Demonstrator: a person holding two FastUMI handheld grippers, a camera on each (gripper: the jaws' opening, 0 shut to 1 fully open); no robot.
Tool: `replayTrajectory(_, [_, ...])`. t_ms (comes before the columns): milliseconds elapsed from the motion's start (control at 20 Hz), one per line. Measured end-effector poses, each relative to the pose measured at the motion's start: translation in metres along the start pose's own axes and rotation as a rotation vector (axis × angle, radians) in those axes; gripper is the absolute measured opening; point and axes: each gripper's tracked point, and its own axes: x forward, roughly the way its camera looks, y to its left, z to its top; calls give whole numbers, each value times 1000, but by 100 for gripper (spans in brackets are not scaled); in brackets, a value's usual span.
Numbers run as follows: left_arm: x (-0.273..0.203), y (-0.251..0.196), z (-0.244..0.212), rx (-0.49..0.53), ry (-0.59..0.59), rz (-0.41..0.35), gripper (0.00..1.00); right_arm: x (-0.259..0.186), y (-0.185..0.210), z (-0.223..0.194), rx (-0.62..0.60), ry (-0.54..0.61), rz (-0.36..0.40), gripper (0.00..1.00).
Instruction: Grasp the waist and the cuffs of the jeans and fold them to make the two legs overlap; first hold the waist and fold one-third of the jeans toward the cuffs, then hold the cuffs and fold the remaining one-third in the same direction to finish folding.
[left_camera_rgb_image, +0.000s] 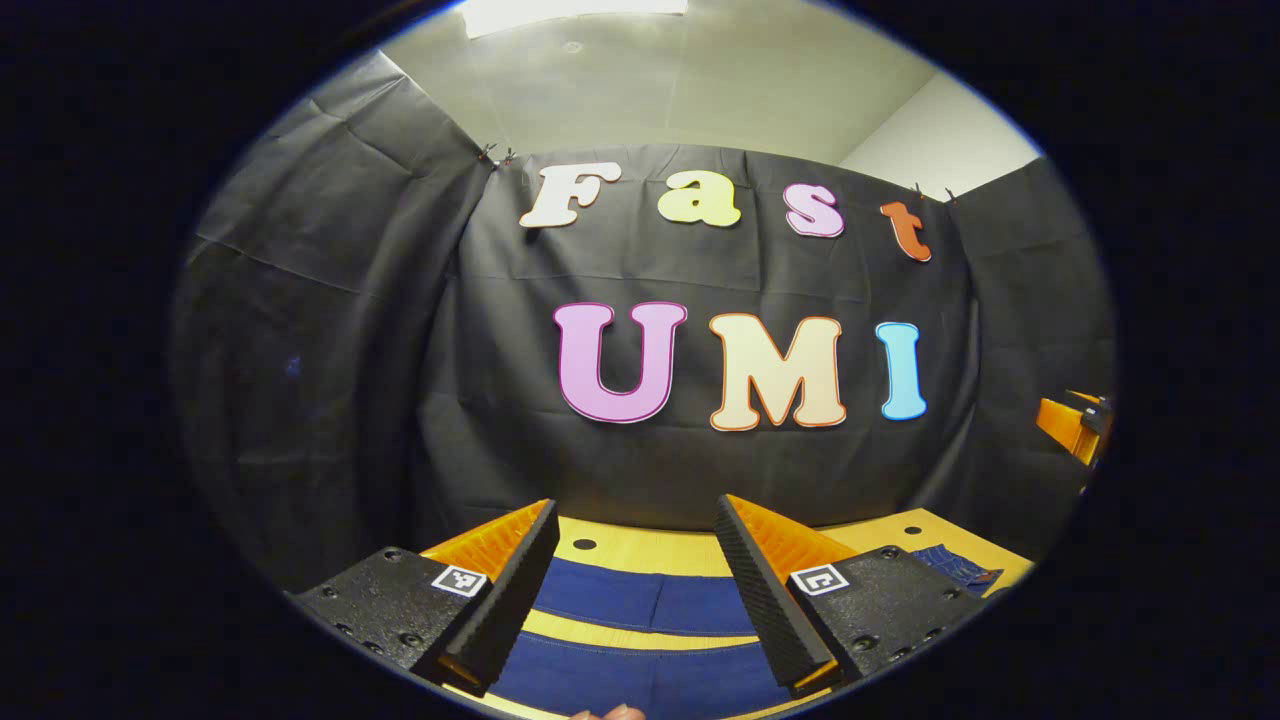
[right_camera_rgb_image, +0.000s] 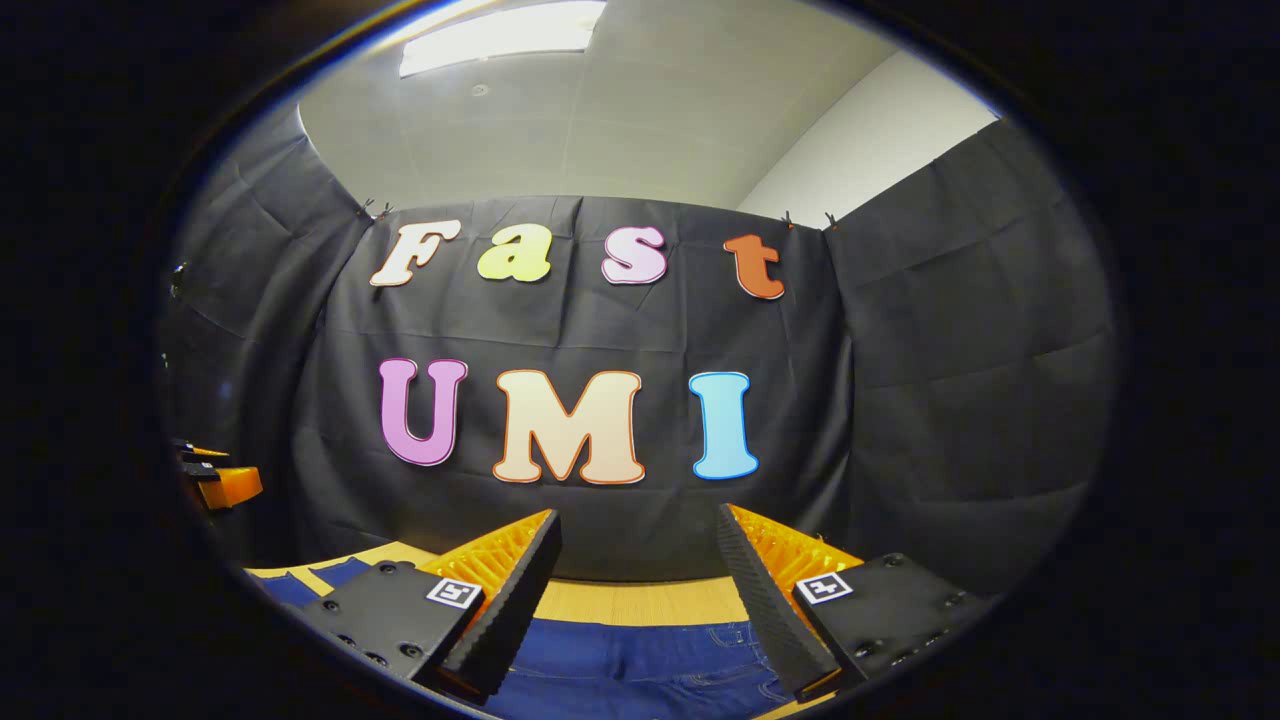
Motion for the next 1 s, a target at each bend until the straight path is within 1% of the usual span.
replayTrajectory(50, [-1,1,-1,2,2,1,94,0,-1,-1,0,1,-3,99])
replayTrajectory(100, [-2,1,-2,4,4,-1,93,-2,-1,-1,0,1,-5,96])
replayTrajectory(150, [-2,1,-3,6,5,-1,93,-3,-1,0,0,0,-6,99])
replayTrajectory(300, [-6,6,-9,27,14,-13,94,-6,1,-3,-2,4,-6,98])
replayTrajectory(500, [-13,18,-29,106,60,-58,94,-15,4,-14,-8,14,-7,98])
replayTrajectory(600, [-21,26,-49,167,109,-104,94,-20,5,-21,-3,22,-15,98])
replayTrajectory(650, [-24,33,-61,211,138,-121,96,-23,5,-24,3,25,-21,98])
replayTrajectory(750, [-31,52,-81,309,189,-138,95,-28,6,-32,11,36,-31,98])
replayTrajectory(800, [-34,59,-92,351,219,-148,100,-31,6,-36,12,42,-36,98])
replayTrajectory(850, [-38,67,-105,390,254,-161,95,-32,6,-39,12,49,-41,98])
replayTrajectory(1000, [-50,87,-146,508,359,-200,95,-39,2,-45,3,59,-60,99])
